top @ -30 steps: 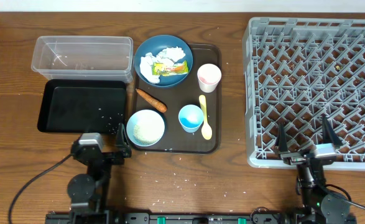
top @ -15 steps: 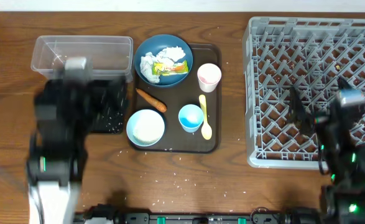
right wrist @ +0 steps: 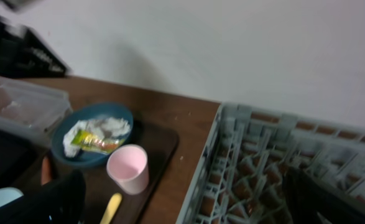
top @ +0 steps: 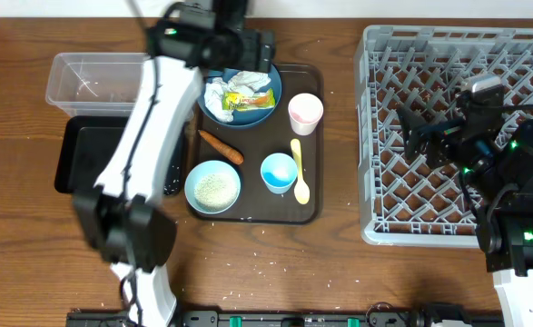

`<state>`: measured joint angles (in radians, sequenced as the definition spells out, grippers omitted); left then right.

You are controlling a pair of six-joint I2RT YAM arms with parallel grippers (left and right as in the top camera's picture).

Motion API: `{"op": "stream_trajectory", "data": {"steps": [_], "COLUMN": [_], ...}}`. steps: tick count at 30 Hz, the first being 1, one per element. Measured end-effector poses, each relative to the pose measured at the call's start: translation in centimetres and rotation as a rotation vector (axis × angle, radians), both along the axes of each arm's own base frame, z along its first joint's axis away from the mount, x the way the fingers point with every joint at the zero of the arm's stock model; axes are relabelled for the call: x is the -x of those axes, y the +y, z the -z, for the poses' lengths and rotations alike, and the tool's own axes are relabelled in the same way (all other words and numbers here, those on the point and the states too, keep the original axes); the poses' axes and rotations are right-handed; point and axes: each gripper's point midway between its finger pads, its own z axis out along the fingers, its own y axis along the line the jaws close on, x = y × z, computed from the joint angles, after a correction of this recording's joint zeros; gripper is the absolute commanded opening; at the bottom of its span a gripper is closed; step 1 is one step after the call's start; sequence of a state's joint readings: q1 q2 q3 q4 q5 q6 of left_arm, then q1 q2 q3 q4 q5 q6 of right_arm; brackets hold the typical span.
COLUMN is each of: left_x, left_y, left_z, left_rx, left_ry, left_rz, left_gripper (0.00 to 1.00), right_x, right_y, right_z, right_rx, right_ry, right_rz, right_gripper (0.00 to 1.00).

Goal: Sort waste into correct bins and load items into the dishwasher rack
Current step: 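Reach the left gripper to the blue plate and grasp the paper waste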

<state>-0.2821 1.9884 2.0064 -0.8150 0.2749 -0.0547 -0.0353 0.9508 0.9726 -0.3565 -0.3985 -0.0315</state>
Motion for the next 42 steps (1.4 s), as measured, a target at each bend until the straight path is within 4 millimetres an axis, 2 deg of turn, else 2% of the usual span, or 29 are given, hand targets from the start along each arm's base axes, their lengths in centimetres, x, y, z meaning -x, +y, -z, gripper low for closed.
{"op": "stream_trajectory", "data": {"steps": [3, 8, 13, 14, 17, 19, 23, 25, 26, 27, 30, 31, 32, 42], "left_x": [-1.7, -2.5, -3.5, -3.7, -3.9, -3.9, -4.1, -4.2, -4.2, -4.2, -4.2, -4.2, -4.2, -3.6], "left_y": [-0.4, 3.3, 5.2, 5.4, 5.8, 6.0, 6.0, 6.2, 6.1, 6.0, 5.9, 5.9, 5.8, 5.0], "left_z": [4.1, 10.0, 13.5, 14.2, 16.9, 18.6, 21.5, 22.1, 22.0, 22.0, 22.1, 22.1, 22.1, 21.5], "left_rx": [-0.011, -0.077, -0.087, -0.089, -0.098, -0.105, -0.113, -0.123, -0.12, -0.122, -0.125, -0.126, -0.126, -0.144], "left_ry": [0.056, 0.208, 0.237, 0.242, 0.27, 0.288, 0.309, 0.304, 0.302, 0.3, 0.298, 0.298, 0.299, 0.31], "left_rz": [-0.041, -0.404, -0.637, -0.668, -0.745, -0.775, -0.813, -0.825, -0.826, -0.828, -0.833, -0.831, -0.83, -0.767], "left_gripper": [0.82, 0.82, 0.84, 0.88, 0.91, 0.95, 0.96, 0.96, 0.91, 0.78, 0.25, 0.19, 0.08, 0.06], "right_x": [0.4, 0.8, 1.2, 1.3, 1.5, 1.6, 1.5, 1.5, 1.4, 1.4, 1.2, 1.2, 1.2, 1.1], "right_y": [0.2, 0.3, 0.3, 0.3, 0.3, 0.3, 0.3, 0.3, 0.3, 0.3, 0.3, 0.3, 0.3, 0.3], "right_z": [0.8, 1.8, 2.6, 2.8, 3.2, 3.2, 3.3, 3.4, 3.5, 3.6, 3.9, 3.9, 4.0, 4.2], "right_rx": [-0.006, -0.01, -0.012, -0.013, -0.014, -0.014, -0.014, -0.014, -0.014, -0.014, -0.015, -0.015, -0.015, -0.015], "right_ry": [0.037, 0.087, 0.127, 0.133, 0.152, 0.156, 0.158, 0.162, 0.165, 0.168, 0.177, 0.179, 0.181, 0.188], "right_rz": [-0.009, -0.013, -0.015, -0.015, -0.015, -0.016, -0.015, -0.015, -0.015, -0.015, -0.015, -0.015, -0.015, -0.015], "right_gripper": [0.99, 0.99, 0.99, 0.99, 0.99, 0.99, 0.99, 0.99, 0.99, 0.99, 0.99, 0.99, 0.99, 0.99]}}
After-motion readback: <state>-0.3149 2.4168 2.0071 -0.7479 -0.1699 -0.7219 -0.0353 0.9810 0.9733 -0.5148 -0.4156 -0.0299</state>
